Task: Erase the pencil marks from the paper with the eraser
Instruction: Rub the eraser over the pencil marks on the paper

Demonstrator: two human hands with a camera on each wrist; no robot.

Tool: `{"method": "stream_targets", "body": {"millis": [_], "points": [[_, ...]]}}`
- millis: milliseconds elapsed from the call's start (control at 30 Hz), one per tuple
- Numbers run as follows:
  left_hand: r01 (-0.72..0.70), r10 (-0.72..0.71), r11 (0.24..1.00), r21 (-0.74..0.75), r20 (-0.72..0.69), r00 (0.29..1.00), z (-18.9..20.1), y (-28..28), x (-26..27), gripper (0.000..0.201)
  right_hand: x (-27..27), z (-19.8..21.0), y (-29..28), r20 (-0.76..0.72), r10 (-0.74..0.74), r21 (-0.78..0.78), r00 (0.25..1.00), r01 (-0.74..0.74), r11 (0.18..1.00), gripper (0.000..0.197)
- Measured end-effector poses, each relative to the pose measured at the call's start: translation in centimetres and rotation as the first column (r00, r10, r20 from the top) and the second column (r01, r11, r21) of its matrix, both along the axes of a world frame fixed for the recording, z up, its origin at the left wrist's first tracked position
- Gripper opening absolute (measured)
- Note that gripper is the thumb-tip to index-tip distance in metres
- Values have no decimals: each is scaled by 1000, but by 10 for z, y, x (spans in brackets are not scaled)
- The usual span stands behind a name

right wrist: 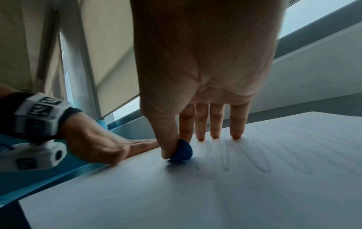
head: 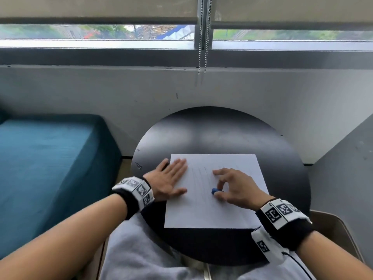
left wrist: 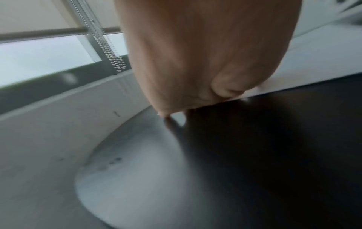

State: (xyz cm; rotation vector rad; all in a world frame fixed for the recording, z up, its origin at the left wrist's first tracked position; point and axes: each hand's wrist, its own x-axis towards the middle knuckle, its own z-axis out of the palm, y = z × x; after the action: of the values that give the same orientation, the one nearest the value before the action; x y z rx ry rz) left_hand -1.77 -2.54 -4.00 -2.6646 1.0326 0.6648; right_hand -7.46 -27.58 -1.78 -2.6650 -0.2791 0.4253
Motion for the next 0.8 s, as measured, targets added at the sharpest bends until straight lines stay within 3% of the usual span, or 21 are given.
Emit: {"method": "stream_targets", "body": {"millis": [100,200,267,367,467,567,633,733,800], "points": [[-100,100,994,37,14,995,12,0,12,136,0,2,0,-8,-19,3,1000,19,1000,17],[150,-150,989,-7,-1,989,9,0,-15,116,-2,1,0,-8,-34,10,999,34,999,17],[368,-371,928,-61,-62,926,5,7,-46,98,-2,1,1,-9,-26,5,1000,27,1000,15],[492,-505,860,-134,-91,858,-2,19,-68,90,-1,2,1,-4,-10,-4,1000,10,1000,15],[317,-321,946,-65,-64,945,1,21,-42,82,-1,2,1,-10,-11,-7,1000,11,1000,15],[50,-50,999,6,-26,998,10,11,-7,113,0,1,0,-8,-20,-6,1000,20,1000,17],[-1,1,1000,30,-1,1000,11,4,3,129,-1,0,0,-12,-26,-1,1000,26,1000,19],[217,-217,976,27,8,976,13,-11,-21,108,-1,-1,1,-10,-28,7,1000,28,1000,17],[409,-410,912,-26,-62,910,9,-12,-51,88,-1,-2,1,-2,-26,7,1000,26,1000,15]]}}
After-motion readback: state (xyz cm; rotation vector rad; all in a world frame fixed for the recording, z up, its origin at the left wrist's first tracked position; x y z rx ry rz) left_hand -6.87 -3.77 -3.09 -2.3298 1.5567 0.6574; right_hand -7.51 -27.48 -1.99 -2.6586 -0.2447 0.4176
